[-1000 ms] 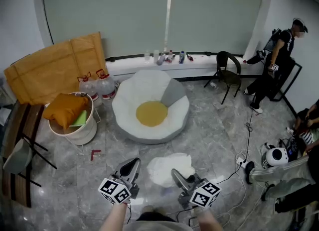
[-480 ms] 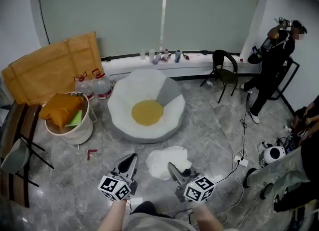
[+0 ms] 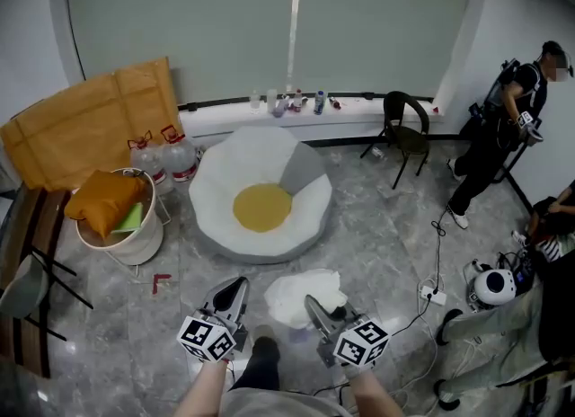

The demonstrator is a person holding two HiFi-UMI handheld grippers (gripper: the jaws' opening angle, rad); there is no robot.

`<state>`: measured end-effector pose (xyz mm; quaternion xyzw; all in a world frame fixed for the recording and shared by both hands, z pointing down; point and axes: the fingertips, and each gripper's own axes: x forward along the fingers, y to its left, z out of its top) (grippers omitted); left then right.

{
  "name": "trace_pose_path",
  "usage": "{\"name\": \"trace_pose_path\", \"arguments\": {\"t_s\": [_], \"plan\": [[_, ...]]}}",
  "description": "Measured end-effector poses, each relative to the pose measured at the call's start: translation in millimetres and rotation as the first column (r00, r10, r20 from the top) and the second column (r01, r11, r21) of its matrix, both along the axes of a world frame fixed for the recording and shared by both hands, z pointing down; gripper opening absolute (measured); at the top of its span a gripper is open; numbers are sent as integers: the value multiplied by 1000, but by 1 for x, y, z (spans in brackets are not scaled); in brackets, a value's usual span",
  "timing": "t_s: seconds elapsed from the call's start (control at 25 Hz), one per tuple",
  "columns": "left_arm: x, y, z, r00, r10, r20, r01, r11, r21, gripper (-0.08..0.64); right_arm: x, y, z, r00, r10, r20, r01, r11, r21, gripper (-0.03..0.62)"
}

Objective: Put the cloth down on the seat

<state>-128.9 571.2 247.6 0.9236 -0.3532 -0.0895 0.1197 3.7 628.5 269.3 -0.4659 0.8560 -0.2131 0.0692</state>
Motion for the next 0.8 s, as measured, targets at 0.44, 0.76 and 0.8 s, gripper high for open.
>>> {"name": "trace_pose_path", "arguments": {"t_s": [0.44, 0.76, 0.8], "plan": [[20, -126, 2, 1000, 30, -7, -31, 999, -22, 14, 10, -121, 1, 1000, 6, -1, -6, 1000, -18, 63], [28, -224, 7, 998, 59, -6, -59, 998, -27, 14, 11, -217, 1, 1000, 17, -2, -17, 1000, -19, 63], [29, -235, 8, 998, 64, -6, -64, 998, -26, 14, 12, -228, 2, 1000, 19, -2, -19, 1000, -19, 63]]}}
